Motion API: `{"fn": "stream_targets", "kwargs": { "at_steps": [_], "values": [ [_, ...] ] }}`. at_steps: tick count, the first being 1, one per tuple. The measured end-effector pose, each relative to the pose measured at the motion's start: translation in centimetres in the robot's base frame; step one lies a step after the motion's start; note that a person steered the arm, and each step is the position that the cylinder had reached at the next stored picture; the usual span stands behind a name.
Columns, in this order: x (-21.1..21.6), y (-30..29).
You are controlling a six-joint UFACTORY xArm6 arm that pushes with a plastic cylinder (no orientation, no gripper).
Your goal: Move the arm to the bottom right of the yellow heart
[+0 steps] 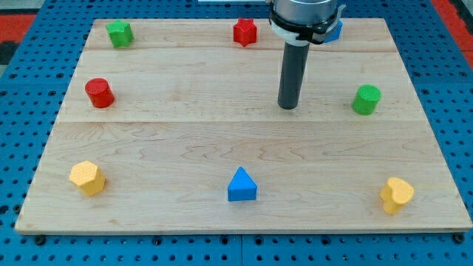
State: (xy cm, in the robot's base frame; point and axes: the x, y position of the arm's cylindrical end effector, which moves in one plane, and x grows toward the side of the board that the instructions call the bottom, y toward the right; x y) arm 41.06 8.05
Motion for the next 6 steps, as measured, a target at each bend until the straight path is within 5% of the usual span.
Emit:
{"fn": "stream_targets", "kwargs": {
  "at_steps": [1,2,4,5,6],
  "values": [
    [1.1,0.7],
    [7.1,6.2],
    [9.3,17.6],
    [16.3,24.7],
    [20.1,22.4]
  ]
}}
